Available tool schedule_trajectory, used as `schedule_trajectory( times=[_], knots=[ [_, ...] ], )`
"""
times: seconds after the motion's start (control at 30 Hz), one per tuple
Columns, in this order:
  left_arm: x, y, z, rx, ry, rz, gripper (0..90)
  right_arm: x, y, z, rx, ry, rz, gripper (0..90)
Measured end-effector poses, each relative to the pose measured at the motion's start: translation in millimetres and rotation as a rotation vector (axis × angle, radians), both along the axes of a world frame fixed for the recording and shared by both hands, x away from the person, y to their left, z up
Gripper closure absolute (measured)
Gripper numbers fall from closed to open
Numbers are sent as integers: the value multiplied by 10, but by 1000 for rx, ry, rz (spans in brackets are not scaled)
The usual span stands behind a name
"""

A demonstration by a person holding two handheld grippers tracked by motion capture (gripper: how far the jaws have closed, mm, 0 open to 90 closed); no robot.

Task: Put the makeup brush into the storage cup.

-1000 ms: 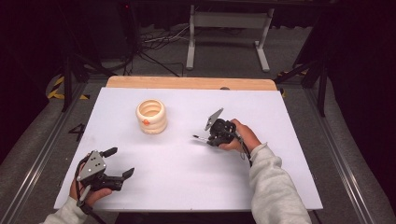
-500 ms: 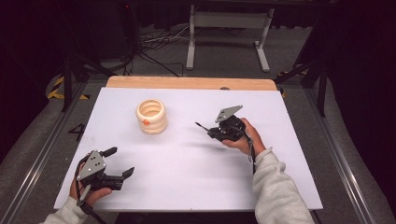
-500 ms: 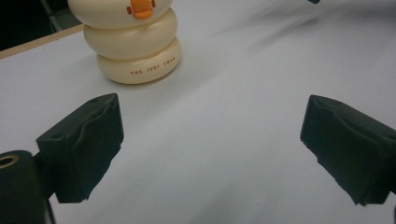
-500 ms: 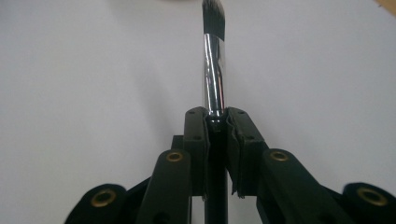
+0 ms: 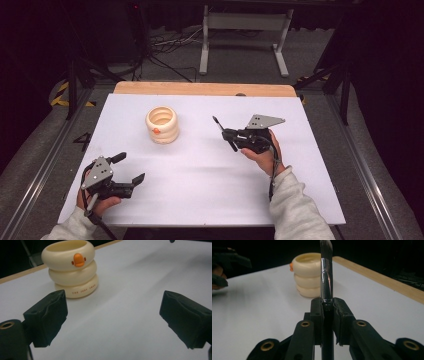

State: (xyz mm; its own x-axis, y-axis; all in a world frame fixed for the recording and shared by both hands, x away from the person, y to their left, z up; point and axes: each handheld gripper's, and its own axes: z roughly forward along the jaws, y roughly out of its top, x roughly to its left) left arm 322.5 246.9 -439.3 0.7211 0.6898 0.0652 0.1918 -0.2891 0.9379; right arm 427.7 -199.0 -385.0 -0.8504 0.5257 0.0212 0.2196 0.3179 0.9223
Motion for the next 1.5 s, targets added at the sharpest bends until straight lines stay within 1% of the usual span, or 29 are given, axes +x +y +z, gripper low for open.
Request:
schedule_trajectory(
  times=[0.07,0.1,0.13,0.2,0.27,0.3,0.33,0.37,0.4,0.47,0.53,0.63,0.73,0.77,0.8,0.87,0.93,1.03,1.1,1.17,1.23,1.3,1.33,1.37,1.4,1.47,1.5],
  knots=[
    [28,-34,32,-16,-6,5,113,-35,8,19,56,-10,8,796],
    [48,-57,45,-28,-7,-2,113,-47,17,23,70,-17,7,796],
    [64,-85,55,-33,-5,-6,116,-61,34,27,82,-24,3,796],
    [98,-177,73,-28,-5,-13,116,-95,64,27,124,-35,2,796],
    [115,-264,74,-34,-2,-33,114,-123,96,14,157,-39,2,796],
    [127,-338,70,-26,4,-47,116,-134,107,7,170,-37,4,797],
    [127,-338,70,-26,4,-47,118,-134,107,7,170,-37,4,797],
    [143,-431,69,-15,7,-73,118,-151,128,-6,193,-35,11,796],
    [154,-499,70,-8,5,-86,125,-177,160,-15,208,-40,10,796],
    [180,-637,79,6,6,-115,135,-213,202,-20,226,-53,12,796],
    [207,-770,97,19,2,-137,145,-240,239,-27,240,-54,17,796],
    [258,-911,134,-4,8,-175,149,-280,296,-44,251,-60,29,796],
    [313,-959,220,-42,-8,-185,156,-311,345,-64,248,-59,46,796],
    [336,-953,260,-64,-15,-187,159,-321,363,-73,239,-61,47,796],
    [356,-944,300,-95,-23,-184,161,-327,379,-84,234,-58,55,796],
    [391,-923,379,-153,-26,-193,180,-337,404,-106,231,-56,64,796],
    [420,-926,439,-185,-36,-194,192,-350,425,-121,231,-56,74,796],
    [460,-965,487,-215,-31,-207,214,-377,464,-134,223,-65,84,796],
    [486,-1007,493,-239,-15,-224,235,-395,489,-139,221,-73,85,796],
    [511,-1065,492,-241,-5,-225,261,-409,505,-140,225,-76,96,796],
    [532,-1126,487,-243,16,-237,312,-427,526,-148,222,-84,105,796],
    [552,-1171,488,-252,26,-247,330,-446,547,-156,223,-89,113,796],
    [561,-1190,488,-263,28,-260,369,-451,553,-159,222,-91,119,796],
    [564,-1210,488,-278,38,-267,395,-456,558,-161,223,-93,120,796],
    [571,-1228,492,-287,38,-271,415,-458,561,-163,228,-93,122,796],
    [582,-1261,501,-299,39,-290,488,-460,560,-162,232,-93,132,796],
    [589,-1283,510,-300,34,-292,505,-462,559,-161,236,-93,132,796]
  ],
)
